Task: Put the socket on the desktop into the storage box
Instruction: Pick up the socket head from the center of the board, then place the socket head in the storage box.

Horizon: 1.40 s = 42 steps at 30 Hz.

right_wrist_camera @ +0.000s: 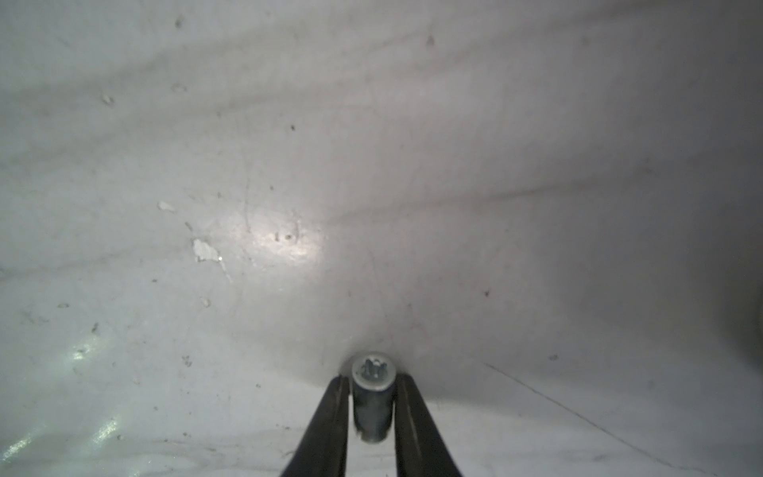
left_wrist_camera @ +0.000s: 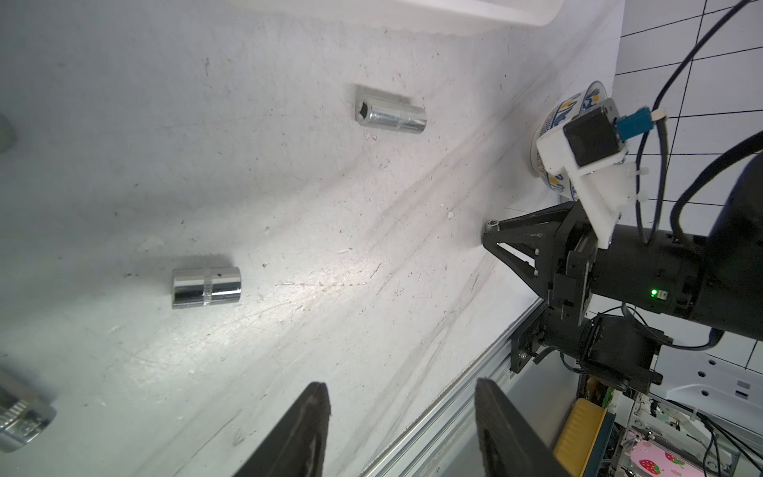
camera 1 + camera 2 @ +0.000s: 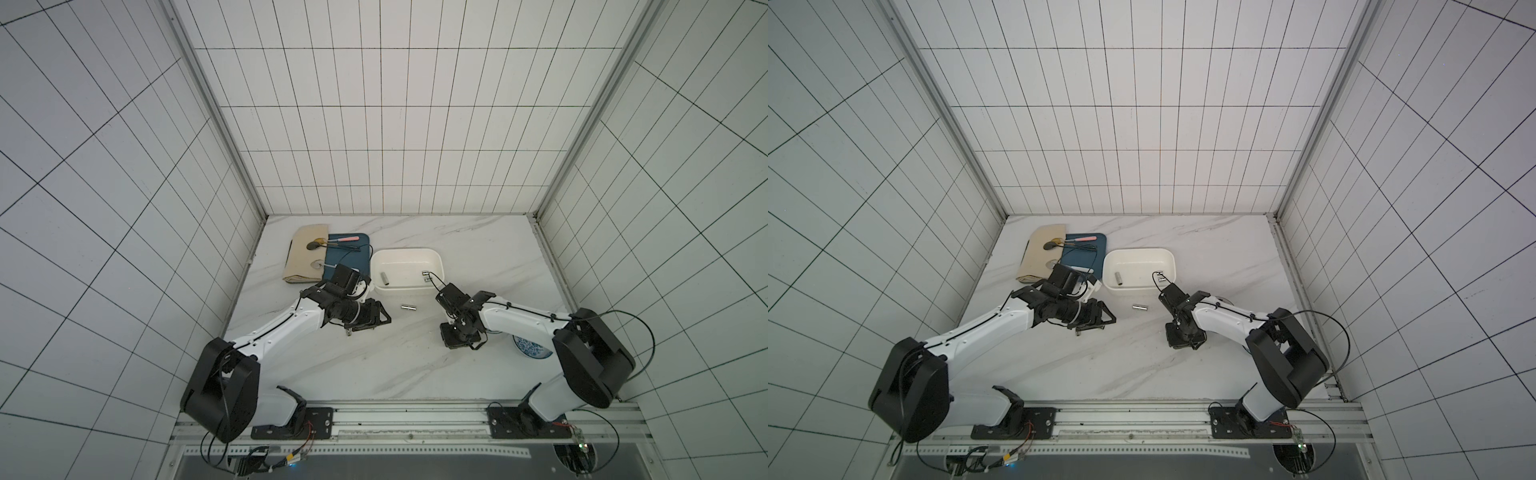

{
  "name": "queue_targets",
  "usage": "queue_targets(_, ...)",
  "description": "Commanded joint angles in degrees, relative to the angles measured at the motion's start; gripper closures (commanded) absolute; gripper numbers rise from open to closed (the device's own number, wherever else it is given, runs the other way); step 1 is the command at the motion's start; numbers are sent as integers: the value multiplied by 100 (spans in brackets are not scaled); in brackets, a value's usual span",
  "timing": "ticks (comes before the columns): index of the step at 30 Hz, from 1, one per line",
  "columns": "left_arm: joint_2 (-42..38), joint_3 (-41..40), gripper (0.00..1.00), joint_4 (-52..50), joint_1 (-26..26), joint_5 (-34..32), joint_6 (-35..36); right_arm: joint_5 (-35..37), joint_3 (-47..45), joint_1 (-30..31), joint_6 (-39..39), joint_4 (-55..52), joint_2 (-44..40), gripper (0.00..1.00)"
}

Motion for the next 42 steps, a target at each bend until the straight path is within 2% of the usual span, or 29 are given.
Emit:
queue_targets(1, -26, -72, 40, 145, -18, -95, -10, -63, 119, -25, 4, -23, 112, 80)
queue_targets(9, -35, -22, 40, 167, -10, -241, -85, -2, 302, -28, 22, -155, -147, 82)
queue_targets(12, -57, 15, 40, 142, -5, -501, -157, 42, 506, -29, -8, -268, -291, 82)
queue_targets(18, -135, -37, 40, 74, 172, -843, -342, 198, 1237, -69, -190, -567, -349, 82)
queue_targets(21, -269, -37, 40, -64, 420, -1026, -400, 273, 1624, -138, -330, -597, -274, 82)
queue_targets(28, -594, 31, 39, -271, 1184, -1050, -358, 166, 2658, -455, -602, -671, 311, 82)
queue_targets(42, -942, 54, 38, -340, 1601, -948, -432, 73, 4574, -788, -647, -956, 1799, 82)
